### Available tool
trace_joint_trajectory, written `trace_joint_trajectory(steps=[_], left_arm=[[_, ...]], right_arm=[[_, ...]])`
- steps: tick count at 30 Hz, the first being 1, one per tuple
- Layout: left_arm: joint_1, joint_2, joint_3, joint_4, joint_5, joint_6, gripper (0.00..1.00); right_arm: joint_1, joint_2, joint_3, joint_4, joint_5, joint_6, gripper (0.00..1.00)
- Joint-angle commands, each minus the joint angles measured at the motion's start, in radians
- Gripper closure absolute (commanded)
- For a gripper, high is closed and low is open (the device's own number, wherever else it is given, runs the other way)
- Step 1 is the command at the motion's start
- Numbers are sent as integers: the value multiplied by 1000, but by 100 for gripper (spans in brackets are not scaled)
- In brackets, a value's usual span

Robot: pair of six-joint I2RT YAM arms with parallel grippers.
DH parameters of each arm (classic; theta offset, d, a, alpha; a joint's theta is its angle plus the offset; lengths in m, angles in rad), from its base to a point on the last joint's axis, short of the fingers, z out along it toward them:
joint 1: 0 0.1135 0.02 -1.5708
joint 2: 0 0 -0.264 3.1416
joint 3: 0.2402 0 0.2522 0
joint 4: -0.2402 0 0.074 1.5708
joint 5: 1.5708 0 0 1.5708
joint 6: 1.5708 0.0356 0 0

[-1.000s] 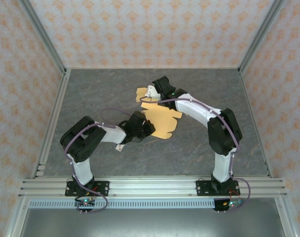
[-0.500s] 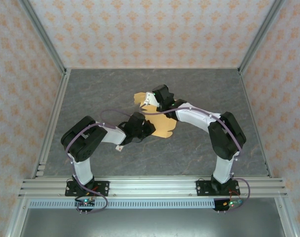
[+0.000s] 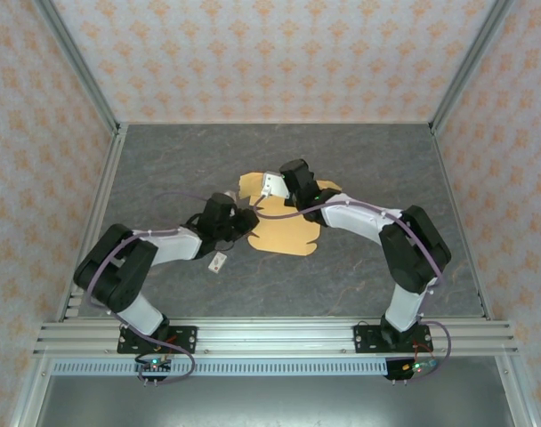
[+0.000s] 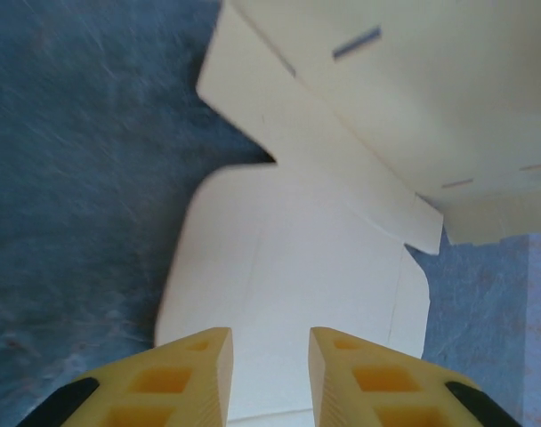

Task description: Fold the paper box

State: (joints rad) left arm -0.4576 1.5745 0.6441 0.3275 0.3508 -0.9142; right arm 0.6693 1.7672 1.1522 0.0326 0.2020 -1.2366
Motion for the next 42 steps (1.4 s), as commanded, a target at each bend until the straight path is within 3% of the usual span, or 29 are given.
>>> trace_joint_trajectory(steps=[1, 6, 10, 15, 24, 29, 38, 42], left_arm=[[47, -81, -9, -120, -35, 124, 69], [141, -173, 2, -198, -74, 294, 63], [159, -177, 65, -239, -138, 456, 50], [216, -120, 151, -227, -63, 527, 46], [229, -84, 251, -279, 6, 675, 45], [229, -108, 286, -293, 104, 611, 53], [220, -52, 415, -317, 238, 299, 54], [201, 11, 509, -375, 252, 255, 55]], right_arm=[[8, -43, -24, 59, -2, -39, 100], [7, -55, -51, 122, 3, -74, 100], [9, -63, -71, 169, 3, -99, 100], [8, -54, -75, 187, 16, -131, 100], [7, -37, -80, 218, 19, -149, 100], [8, -29, -75, 212, 14, -147, 100], [9, -30, -72, 220, 8, -145, 100], [9, -32, -75, 229, 0, -136, 100]])
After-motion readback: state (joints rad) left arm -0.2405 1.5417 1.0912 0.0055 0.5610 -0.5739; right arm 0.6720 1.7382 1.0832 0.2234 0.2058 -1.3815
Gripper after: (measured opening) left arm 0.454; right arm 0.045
